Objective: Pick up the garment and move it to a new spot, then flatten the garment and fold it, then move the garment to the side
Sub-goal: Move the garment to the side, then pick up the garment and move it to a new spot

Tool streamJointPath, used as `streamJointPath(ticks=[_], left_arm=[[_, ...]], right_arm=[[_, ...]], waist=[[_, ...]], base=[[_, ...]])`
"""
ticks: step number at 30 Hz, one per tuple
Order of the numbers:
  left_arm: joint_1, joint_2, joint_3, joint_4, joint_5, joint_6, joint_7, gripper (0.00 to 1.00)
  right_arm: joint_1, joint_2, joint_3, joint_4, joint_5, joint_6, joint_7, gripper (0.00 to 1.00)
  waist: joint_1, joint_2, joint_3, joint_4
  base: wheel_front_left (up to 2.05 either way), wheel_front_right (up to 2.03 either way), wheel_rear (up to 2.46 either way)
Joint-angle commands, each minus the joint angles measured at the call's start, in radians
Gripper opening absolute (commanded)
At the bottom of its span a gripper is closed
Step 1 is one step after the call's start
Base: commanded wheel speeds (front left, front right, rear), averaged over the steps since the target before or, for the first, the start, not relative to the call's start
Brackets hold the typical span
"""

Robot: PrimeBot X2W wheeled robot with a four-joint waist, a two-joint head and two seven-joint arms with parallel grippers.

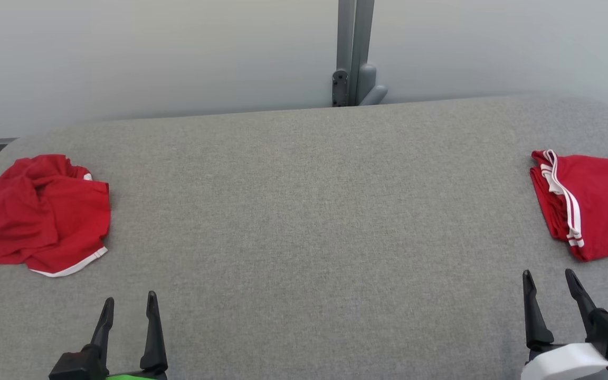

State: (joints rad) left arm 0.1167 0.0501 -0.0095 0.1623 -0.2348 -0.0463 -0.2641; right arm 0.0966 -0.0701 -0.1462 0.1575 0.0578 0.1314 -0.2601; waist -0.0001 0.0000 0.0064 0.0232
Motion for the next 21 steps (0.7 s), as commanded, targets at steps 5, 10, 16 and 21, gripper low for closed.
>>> streamJointPath(ticks=[5, 10, 16, 21], left_arm=[[-0.005, 0.001, -0.005, 0.036, 0.001, -0.014, 0.0, 1.0], [-0.005, 0.001, -0.001, 0.052, -0.005, -0.016, 0.0, 1.0], [-0.006, 0.001, -0.005, 0.058, -0.008, -0.021, 0.0, 1.0], [-0.013, 0.001, -0.009, 0.061, -0.009, -0.025, 0.0, 1.0]], right_arm=[[0.057, 0.015, -0.043, 0.003, -0.004, -0.001, -0.006, 1.0], [0.067, 0.018, -0.025, 0.007, 0.031, -0.001, -0.006, 1.0], [0.054, 0.019, -0.011, -0.002, 0.031, -0.001, -0.006, 1.0], [0.045, 0.019, -0.009, -0.014, 0.019, -0.001, -0.006, 1.0]], waist=[[0.0001, 0.0, -0.061, 0.036], [0.0001, 0.0, -0.062, 0.023], [0.0001, 0.0, -0.061, 0.016], [0.0001, 0.0, -0.061, 0.023]], base=[[0.0, 0.0, 0.0], [0.0, 0.0, 0.0], [0.0, 0.0, 0.0], [0.0, 0.0, 0.0]])
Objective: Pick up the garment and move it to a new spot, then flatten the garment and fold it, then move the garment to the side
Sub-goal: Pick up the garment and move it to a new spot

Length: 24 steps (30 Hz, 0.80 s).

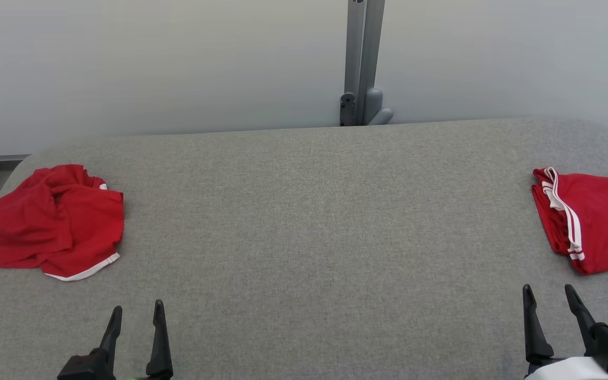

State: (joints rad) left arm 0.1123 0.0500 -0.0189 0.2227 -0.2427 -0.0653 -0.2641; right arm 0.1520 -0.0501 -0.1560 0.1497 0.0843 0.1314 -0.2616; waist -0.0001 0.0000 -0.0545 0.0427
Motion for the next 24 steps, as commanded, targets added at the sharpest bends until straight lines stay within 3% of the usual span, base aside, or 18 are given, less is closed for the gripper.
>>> streamJointPath(ticks=[1, 7, 17, 24], left_arm=[[-0.01, 0.002, 0.0, 0.001, -0.002, -0.006, 0.0, 1.0], [-0.019, 0.002, -0.004, 0.0, -0.003, -0.003, 0.0, 1.0], [0.018, 0.002, 0.015, -0.001, -0.002, 0.007, 0.0, 1.0], [0.04, 0.002, 0.025, -0.013, -0.007, -0.001, 0.0, 1.0]], right_arm=[[-0.011, -0.001, 0.003, -0.01, -0.008, -0.001, -0.004, 1.0], [-0.017, -0.001, 0.019, -0.03, -0.004, -0.001, -0.004, 1.0], [-0.039, -0.001, 0.106, -0.012, 0.009, -0.001, -0.004, 1.0], [-0.05, -0.002, 0.12, -0.003, 0.013, -0.001, -0.004, 1.0]], waist=[[0.0001, 0.0, 0.0, 0.009], [0.0001, 0.0, -0.004, 0.096], [0.0001, 0.0, -0.016, 0.347], [0.0001, 0.0, -0.005, 0.416]], base=[[0.0, 0.0, 0.0], [0.0, 0.0, 0.0], [0.0, 0.0, 0.0], [0.0, 0.0, 0.0]])
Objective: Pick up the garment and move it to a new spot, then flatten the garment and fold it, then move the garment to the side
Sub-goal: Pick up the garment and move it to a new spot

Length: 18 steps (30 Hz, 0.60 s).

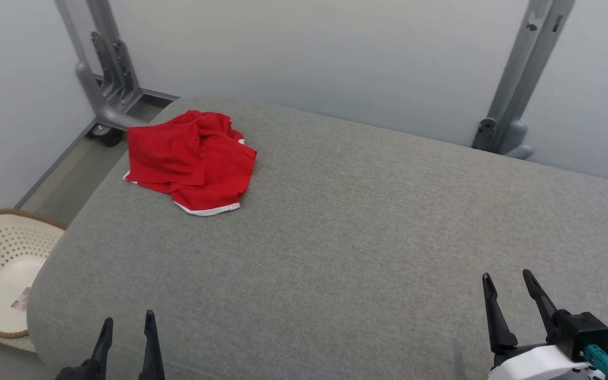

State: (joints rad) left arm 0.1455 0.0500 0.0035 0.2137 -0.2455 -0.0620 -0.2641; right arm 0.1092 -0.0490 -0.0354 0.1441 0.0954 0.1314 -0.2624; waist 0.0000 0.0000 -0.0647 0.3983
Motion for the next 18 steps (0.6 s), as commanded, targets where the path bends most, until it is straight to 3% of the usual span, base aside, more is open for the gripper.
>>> streamJointPath(ticks=[1, 7, 13, 18], left_arm=[[0.007, 0.002, 0.004, -0.006, -0.007, -0.004, 0.0, 1.0], [-0.064, 0.001, 0.008, -0.034, -0.045, -0.011, 0.0, 1.0], [-0.26, 0.0, 0.011, -0.005, -0.143, -0.04, 0.0, 1.0], [-0.49, 0.039, 0.009, 0.124, -0.198, -0.063, 0.008, 1.0]], right_arm=[[-0.006, -0.003, 0.001, 0.002, 0.002, -0.001, -0.003, 1.0], [-0.057, -0.003, -0.025, -0.013, -0.037, -0.001, -0.003, 1.0], [-0.201, -0.028, -0.043, -0.061, -0.125, -0.001, -0.003, 1.0], [-0.337, -0.064, -0.065, -0.115, -0.158, -0.001, -0.003, 1.0]], waist=[[0.0, 0.0, 0.009, 0.061], [0.0, 0.0, 0.125, 0.023], [0.0, 0.0, 0.371, -0.047], [0.0, 0.0, 0.59, -0.091]], base=[[0.0, 0.0, 0.0], [0.0, 0.0, 0.0], [0.0, 0.0, 0.0], [0.0, 0.0, 0.0]])
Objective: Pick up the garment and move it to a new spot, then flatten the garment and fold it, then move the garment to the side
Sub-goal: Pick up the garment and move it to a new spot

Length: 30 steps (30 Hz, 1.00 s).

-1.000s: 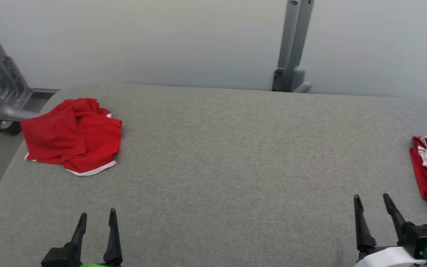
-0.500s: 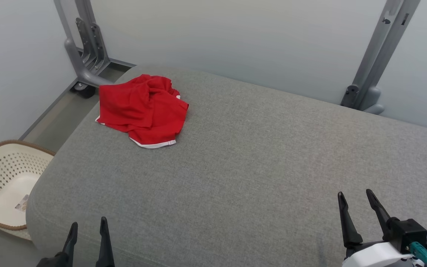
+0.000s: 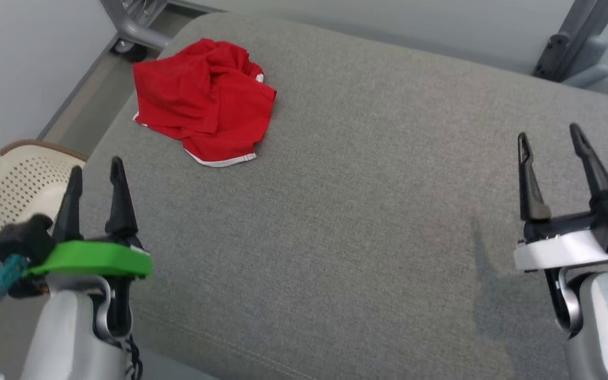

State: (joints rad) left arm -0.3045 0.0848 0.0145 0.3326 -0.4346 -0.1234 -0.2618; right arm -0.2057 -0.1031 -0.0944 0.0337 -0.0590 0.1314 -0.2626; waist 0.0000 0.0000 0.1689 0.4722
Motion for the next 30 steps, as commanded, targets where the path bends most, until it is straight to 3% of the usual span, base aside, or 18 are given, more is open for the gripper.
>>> streamJointPath(ticks=[1, 10, 15, 23, 24, 25, 30], left_arm=[[-0.087, 0.012, -0.007, 0.034, -0.029, -0.004, 0.016, 1.0], [-0.476, 0.165, -0.17, 0.251, -0.291, -0.008, 0.198, 1.0], [-0.59, 0.227, -0.183, 0.409, -0.379, -0.008, 0.2, 1.0], [-0.648, 0.261, -0.243, 0.562, -0.467, -0.008, 0.205, 1.0], [-0.646, 0.262, -0.253, 0.571, -0.478, -0.009, 0.203, 0.25], [-0.643, 0.264, -0.265, 0.578, -0.479, -0.009, 0.199, 0.0], [-0.57, 0.27, -0.35, 0.55, -0.505, -0.013, 0.155, 0.0]], right_arm=[[-0.042, -0.017, -0.008, -0.016, -0.008, -0.001, -0.003, 1.0], [-0.174, -0.052, 0.035, -0.082, -0.047, -0.001, -0.003, 1.0], [-0.203, -0.043, 0.071, -0.089, -0.05, -0.001, -0.003, 1.0], [-0.178, -0.033, 0.068, -0.078, -0.036, -0.002, 0.004, 1.0], [-0.172, -0.031, 0.065, -0.075, -0.035, -0.002, 0.004, 1.0], [-0.165, -0.031, 0.062, -0.07, -0.034, -0.002, 0.005, 1.0], [-0.119, -0.008, 0.056, -0.041, -0.021, -0.002, 0.006, 1.0]], waist=[[0.0, 0.0, 0.392, -0.168], [0.0, 0.0, 0.621, -0.213], [0.0, 0.0, 0.647, -0.251], [0.0, 0.0, 0.631, -0.291], [0.0, 0.0, 0.624, -0.292], [0.0, 0.0, 0.616, -0.293], [0.0, 0.0, 0.53, -0.3]], base=[[0.0, 0.0, 0.0], [0.0, 0.0, 0.0], [0.0, 0.0, 0.0], [0.0, 0.0, 0.0], [0.0, 0.0, 0.0], [0.0, 0.0, 0.0], [0.0, 0.0, 0.0]])
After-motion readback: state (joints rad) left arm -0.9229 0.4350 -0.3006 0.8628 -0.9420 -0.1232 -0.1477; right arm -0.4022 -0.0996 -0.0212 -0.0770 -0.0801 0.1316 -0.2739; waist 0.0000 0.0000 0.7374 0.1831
